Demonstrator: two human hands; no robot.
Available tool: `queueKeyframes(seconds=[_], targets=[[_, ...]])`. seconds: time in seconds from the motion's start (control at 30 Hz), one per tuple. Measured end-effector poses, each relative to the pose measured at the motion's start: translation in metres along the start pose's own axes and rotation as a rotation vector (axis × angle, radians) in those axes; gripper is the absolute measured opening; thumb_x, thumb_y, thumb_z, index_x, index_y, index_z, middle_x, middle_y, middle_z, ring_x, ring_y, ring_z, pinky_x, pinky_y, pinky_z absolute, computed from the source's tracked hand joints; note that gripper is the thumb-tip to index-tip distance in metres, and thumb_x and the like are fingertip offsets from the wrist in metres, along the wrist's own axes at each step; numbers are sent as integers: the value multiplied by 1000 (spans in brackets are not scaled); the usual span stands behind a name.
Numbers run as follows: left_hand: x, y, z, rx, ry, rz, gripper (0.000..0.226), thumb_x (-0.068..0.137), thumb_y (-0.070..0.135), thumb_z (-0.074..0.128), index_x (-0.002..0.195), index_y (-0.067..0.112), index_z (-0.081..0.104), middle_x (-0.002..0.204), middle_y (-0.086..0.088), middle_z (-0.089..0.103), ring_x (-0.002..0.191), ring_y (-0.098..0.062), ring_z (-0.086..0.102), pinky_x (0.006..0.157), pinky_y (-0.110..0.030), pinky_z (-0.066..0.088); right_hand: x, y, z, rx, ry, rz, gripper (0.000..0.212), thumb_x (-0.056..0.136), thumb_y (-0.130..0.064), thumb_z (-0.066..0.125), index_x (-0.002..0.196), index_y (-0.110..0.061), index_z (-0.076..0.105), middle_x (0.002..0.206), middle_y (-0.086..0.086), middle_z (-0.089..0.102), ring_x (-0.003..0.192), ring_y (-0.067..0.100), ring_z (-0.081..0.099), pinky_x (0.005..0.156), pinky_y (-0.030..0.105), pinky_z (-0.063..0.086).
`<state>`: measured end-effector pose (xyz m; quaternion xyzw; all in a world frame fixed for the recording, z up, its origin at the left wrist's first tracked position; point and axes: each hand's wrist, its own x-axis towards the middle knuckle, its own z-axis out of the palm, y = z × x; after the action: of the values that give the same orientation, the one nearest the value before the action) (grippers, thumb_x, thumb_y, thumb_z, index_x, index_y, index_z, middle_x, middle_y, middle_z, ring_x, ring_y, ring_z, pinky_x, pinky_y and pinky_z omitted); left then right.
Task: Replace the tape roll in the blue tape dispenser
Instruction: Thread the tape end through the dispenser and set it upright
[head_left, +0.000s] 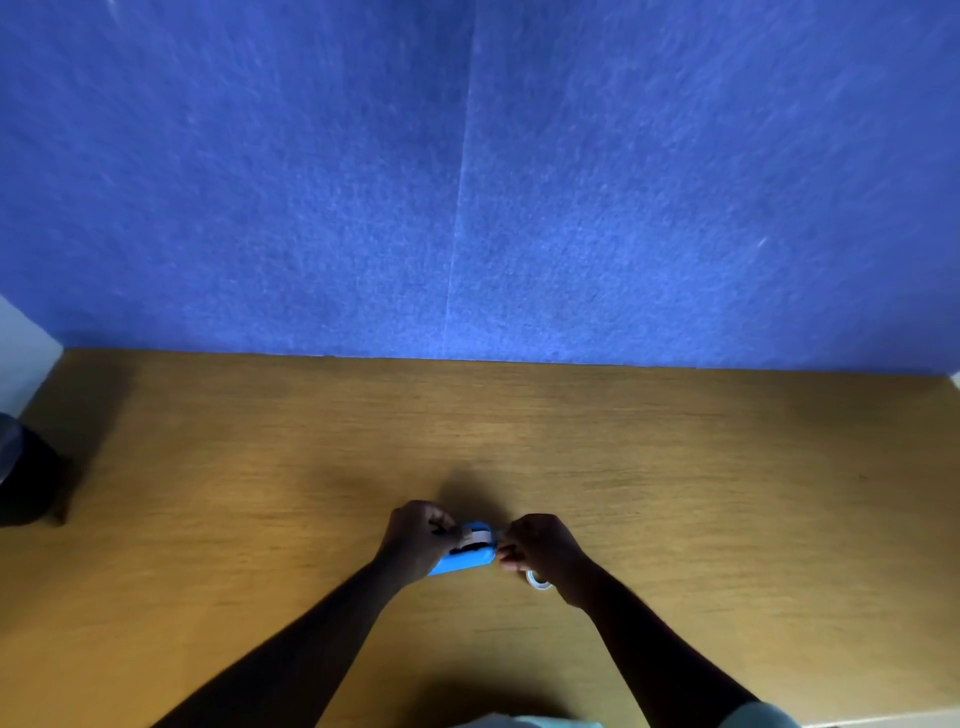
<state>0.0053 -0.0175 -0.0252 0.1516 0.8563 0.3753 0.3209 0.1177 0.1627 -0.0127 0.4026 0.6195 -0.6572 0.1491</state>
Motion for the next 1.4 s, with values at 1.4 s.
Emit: queueKeyframes(seconds=[1.4], targets=[[-7,2,8,-30,37,62,29,75,43,81,92,21,72,90,9,73,83,-7,69,69,-20,55,-2,-4,3,-59,111,-130,7,86,2,74,85,6,80,89,30,77,80,31,77,79,36,66]])
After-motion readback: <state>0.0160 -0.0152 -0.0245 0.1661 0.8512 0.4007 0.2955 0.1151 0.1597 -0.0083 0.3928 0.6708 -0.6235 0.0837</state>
